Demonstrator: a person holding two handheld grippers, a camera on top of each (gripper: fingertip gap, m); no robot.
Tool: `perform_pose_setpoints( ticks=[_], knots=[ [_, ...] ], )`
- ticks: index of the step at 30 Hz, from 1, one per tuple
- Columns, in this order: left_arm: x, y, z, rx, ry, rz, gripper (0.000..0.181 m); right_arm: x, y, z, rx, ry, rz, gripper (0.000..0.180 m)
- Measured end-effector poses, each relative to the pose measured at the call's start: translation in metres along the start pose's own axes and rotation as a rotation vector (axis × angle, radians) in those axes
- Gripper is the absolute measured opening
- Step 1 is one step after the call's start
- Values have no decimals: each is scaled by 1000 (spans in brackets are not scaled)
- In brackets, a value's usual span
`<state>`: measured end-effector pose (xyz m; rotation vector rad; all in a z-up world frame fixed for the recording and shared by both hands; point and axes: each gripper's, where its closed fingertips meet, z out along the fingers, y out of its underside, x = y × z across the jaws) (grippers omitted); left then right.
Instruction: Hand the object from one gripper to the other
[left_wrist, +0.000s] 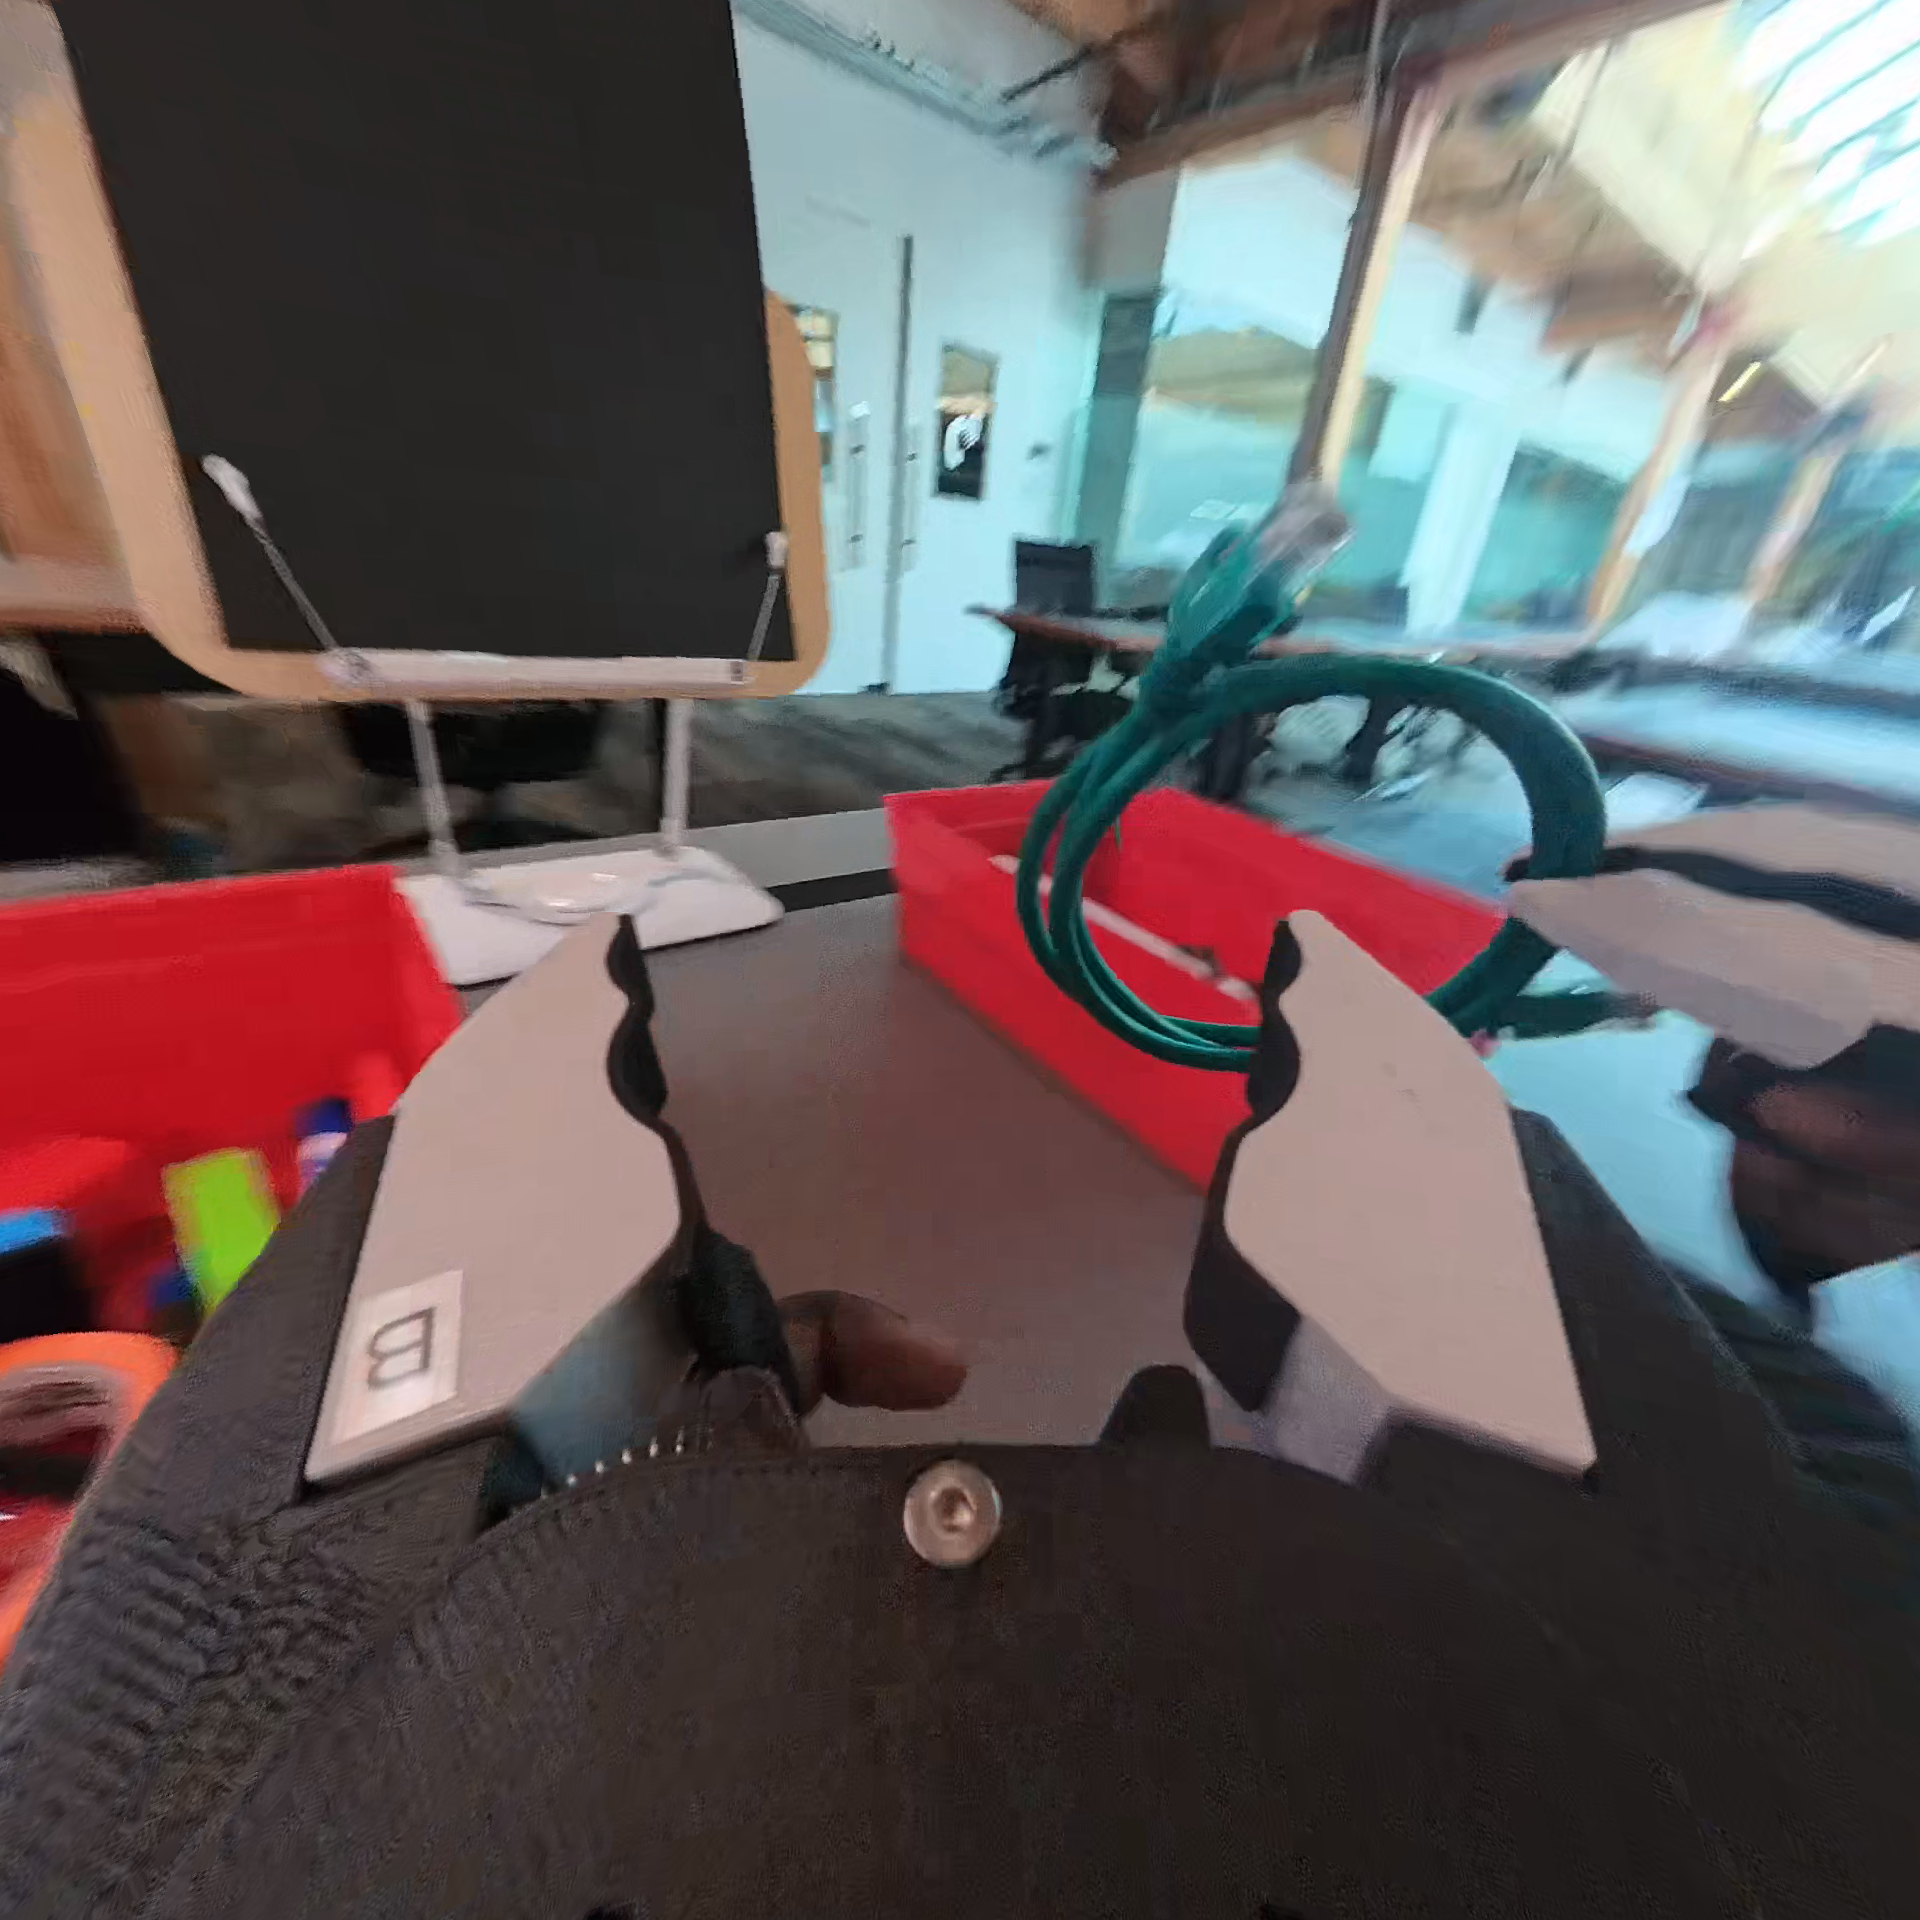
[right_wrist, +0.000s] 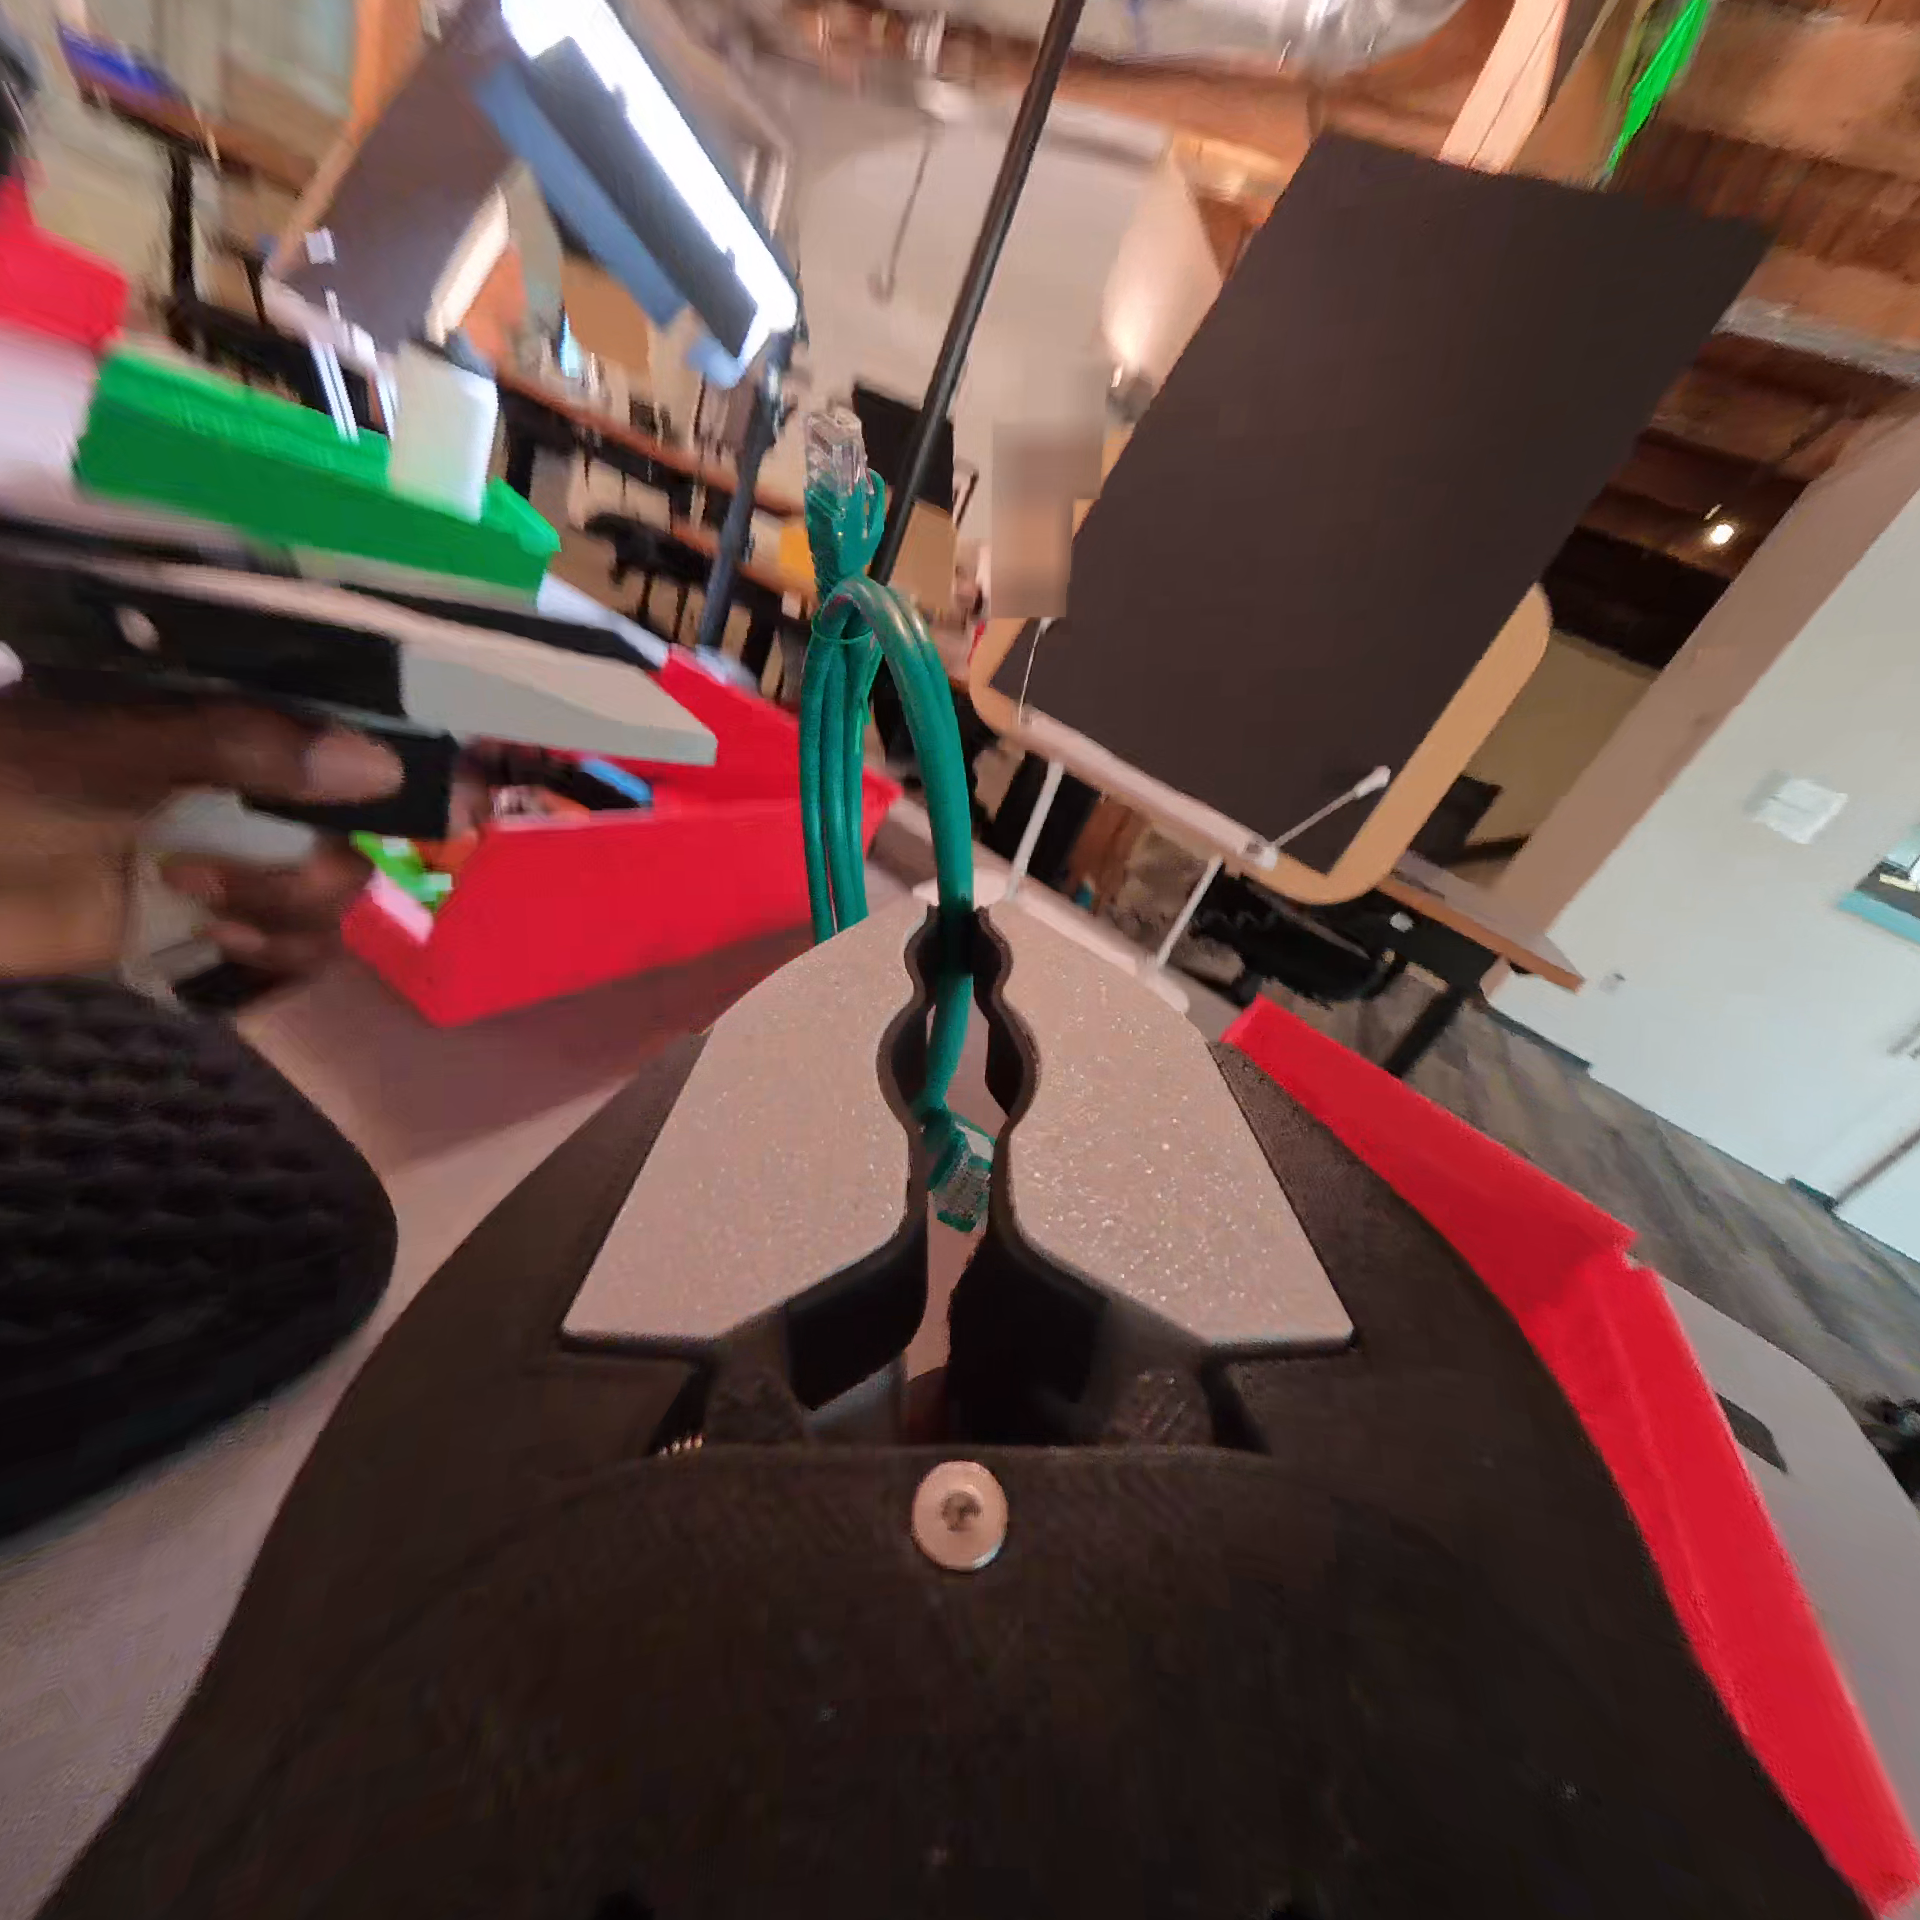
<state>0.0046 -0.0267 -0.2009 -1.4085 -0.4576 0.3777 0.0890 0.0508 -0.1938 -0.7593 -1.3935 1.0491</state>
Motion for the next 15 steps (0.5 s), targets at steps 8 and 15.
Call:
perform_pose_setpoints(
  ticks=[8,15],
  knots=[
    [35,11,-12,-182,-13,683,117,-26,56,4,-376,-200,-9,5],
    [67,61,-13,-359,181,970,91,-44,67,-1,-448,-311,-55,5]
  ],
)
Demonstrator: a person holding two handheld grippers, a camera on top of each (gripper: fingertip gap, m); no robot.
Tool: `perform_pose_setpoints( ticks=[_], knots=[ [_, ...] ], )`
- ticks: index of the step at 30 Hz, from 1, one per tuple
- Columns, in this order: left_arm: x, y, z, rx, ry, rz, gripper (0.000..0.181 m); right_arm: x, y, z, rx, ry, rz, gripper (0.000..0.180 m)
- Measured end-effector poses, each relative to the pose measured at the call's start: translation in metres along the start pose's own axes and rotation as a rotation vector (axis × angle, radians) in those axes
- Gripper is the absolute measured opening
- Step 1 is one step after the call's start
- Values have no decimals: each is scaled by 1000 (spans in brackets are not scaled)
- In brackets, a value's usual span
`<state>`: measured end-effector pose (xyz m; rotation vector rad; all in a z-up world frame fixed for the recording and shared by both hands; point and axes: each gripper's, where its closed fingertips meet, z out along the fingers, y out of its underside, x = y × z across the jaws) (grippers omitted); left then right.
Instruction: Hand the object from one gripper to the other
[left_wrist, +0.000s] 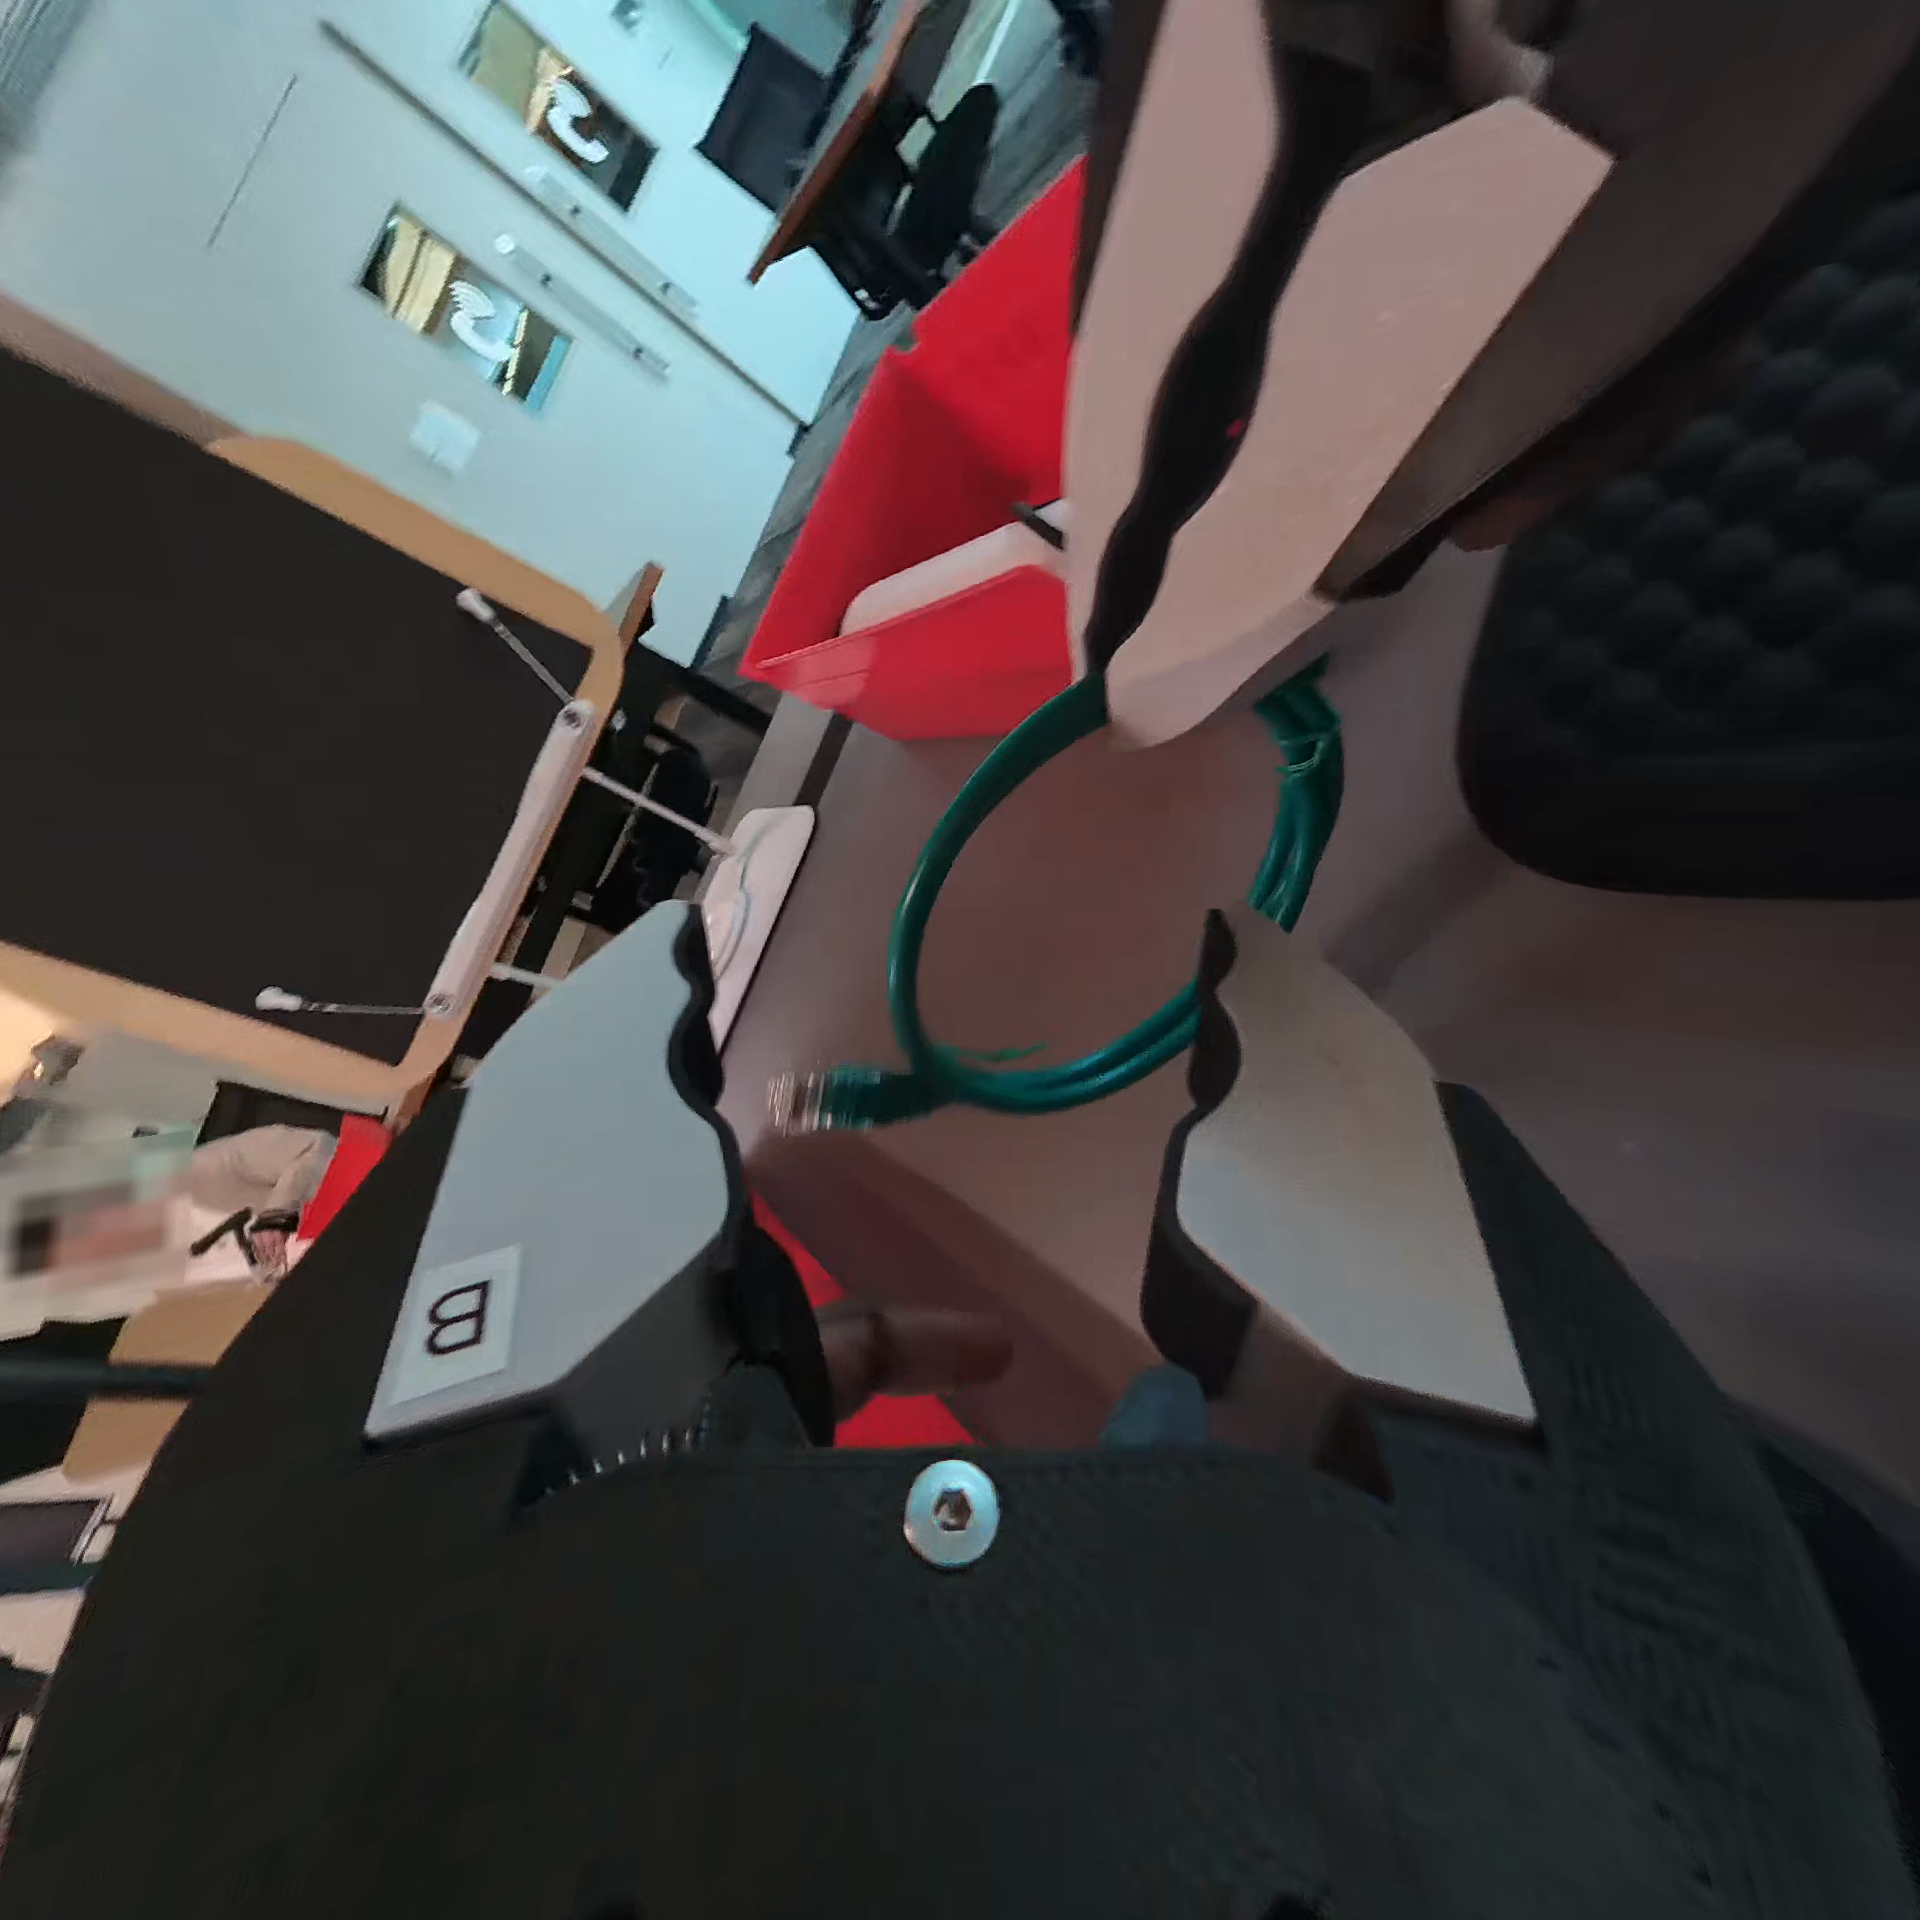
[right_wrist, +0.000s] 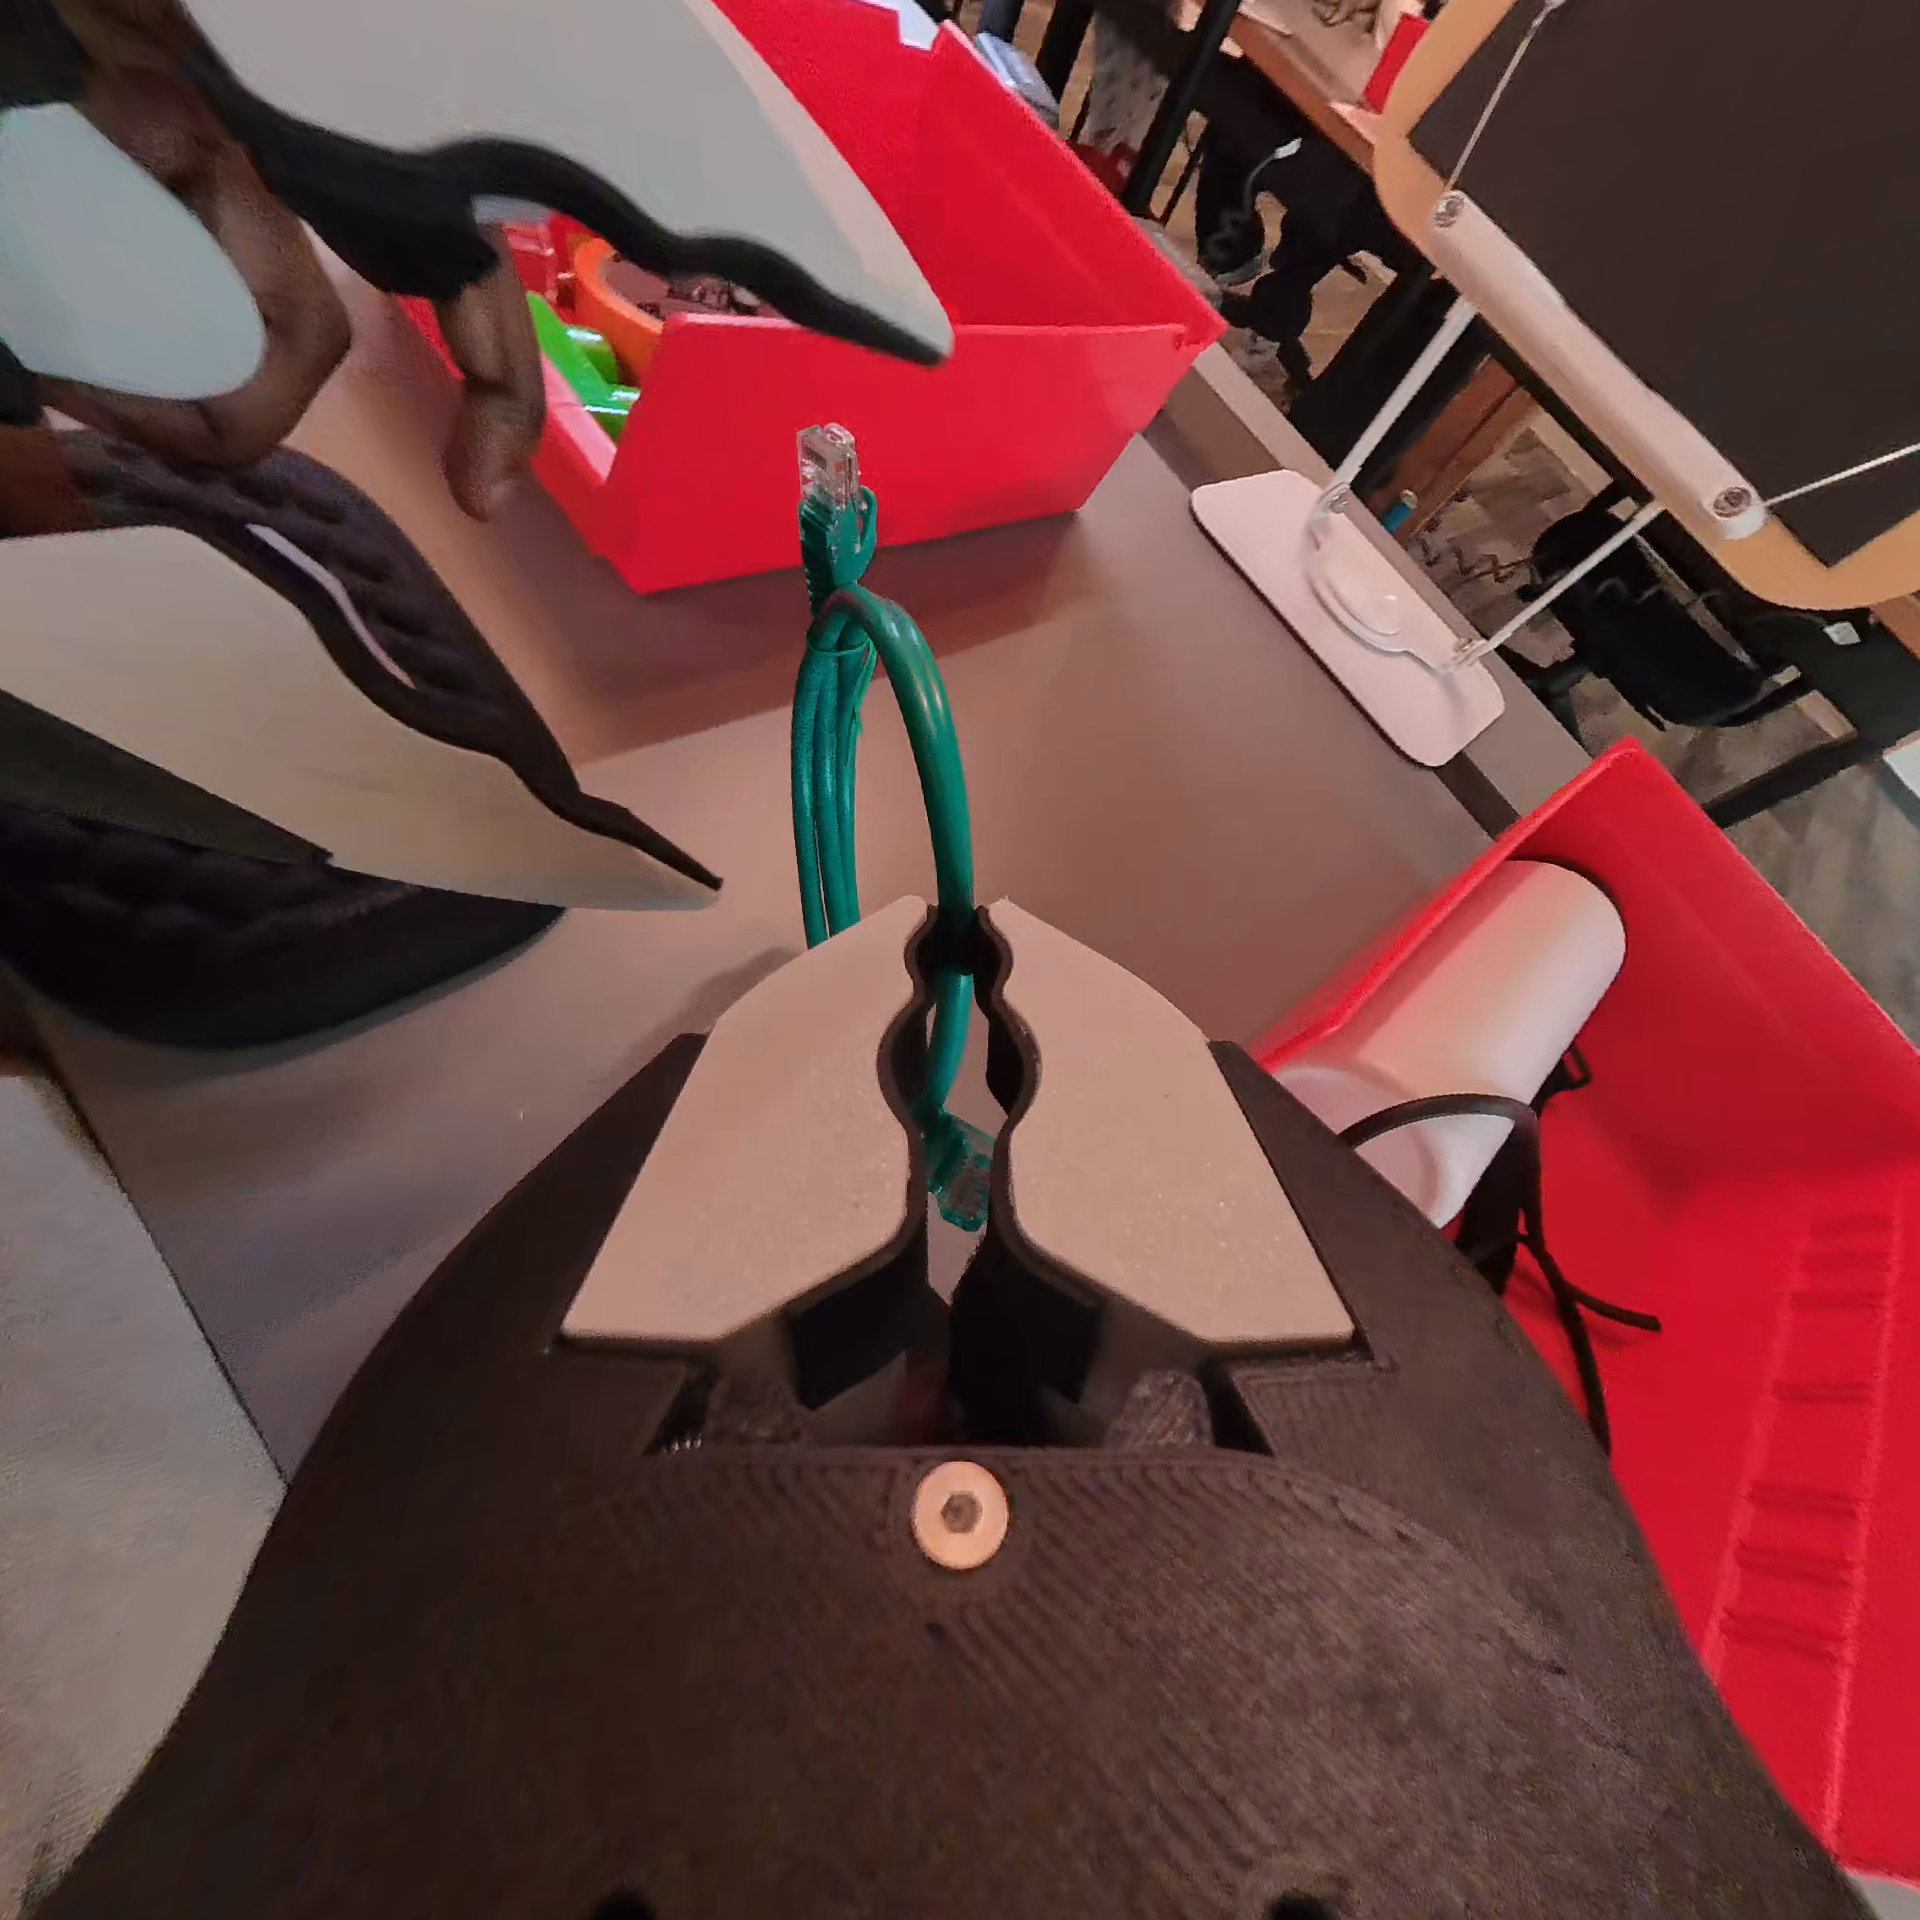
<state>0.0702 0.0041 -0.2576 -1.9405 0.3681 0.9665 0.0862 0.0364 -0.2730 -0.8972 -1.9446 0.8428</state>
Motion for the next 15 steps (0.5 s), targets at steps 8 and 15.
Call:
perform_pose_setpoints(
  ticks=[8,15],
  knots=[
    [4,9,12,-47,-43,92,43,-11,-5,-1,5,-35,-34,5],
    [-5,10,13,-51,-116,127,10,-12,-5,-1,3,-37,-37,5]
  ],
)
